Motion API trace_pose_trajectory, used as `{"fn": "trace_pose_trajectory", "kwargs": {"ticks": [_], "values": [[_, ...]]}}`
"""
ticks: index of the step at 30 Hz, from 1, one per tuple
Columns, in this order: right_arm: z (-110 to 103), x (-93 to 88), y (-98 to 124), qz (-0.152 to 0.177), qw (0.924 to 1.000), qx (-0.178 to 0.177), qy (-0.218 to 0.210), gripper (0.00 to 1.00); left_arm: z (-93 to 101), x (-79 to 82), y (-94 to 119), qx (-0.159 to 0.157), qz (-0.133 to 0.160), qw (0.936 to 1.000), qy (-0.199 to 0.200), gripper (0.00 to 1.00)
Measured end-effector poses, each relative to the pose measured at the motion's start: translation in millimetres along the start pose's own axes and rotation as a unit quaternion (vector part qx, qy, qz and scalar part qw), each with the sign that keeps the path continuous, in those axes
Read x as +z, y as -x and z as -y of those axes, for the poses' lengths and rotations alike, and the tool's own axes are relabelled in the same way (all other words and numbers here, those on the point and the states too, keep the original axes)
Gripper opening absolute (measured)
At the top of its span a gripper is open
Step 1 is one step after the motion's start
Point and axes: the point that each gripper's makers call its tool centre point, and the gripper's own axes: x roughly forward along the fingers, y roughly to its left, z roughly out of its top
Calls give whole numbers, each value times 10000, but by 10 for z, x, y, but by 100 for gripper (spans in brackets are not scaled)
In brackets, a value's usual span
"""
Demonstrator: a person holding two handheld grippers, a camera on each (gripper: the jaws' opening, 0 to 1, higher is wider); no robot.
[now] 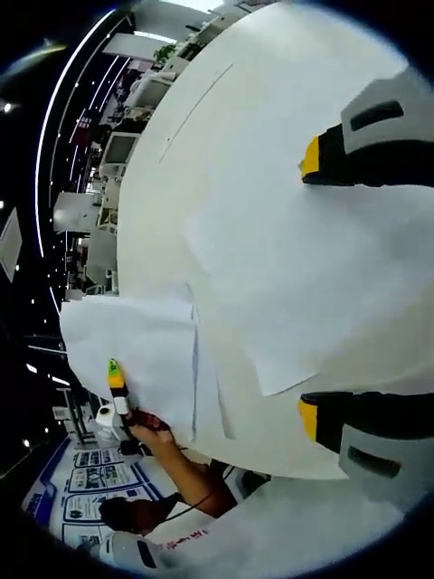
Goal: Organize the stack of printing papers by aligning and flattening the scattered papers on the table
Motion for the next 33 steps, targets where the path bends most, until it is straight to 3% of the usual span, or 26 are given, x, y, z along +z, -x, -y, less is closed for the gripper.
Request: {"fn": "trace_pose_trajectory", "kwargs": {"ticks": [3, 14, 19, 27, 33], "values": [[-27, 8, 16, 5, 10000, 12, 27, 79, -2, 1, 2, 1, 0, 10000, -3, 7], [-75, -7, 25, -14, 10000, 28, 12, 78, -12, 7, 6, 8, 3, 10000, -19, 7], [-19, -20, 49, 25, 9999, -37, -94, 64, -4, 6, 6, 12, 3, 10000, -23, 7], [8, -31, 72, 40, 10000, -8, -55, 63, 7, 1, 5, 16, 1, 10000, -29, 7], [29, -32, 72, -52, 10000, 25, -12, 55, 4, 2, 4, 14, 2, 10000, -25, 7]]}}
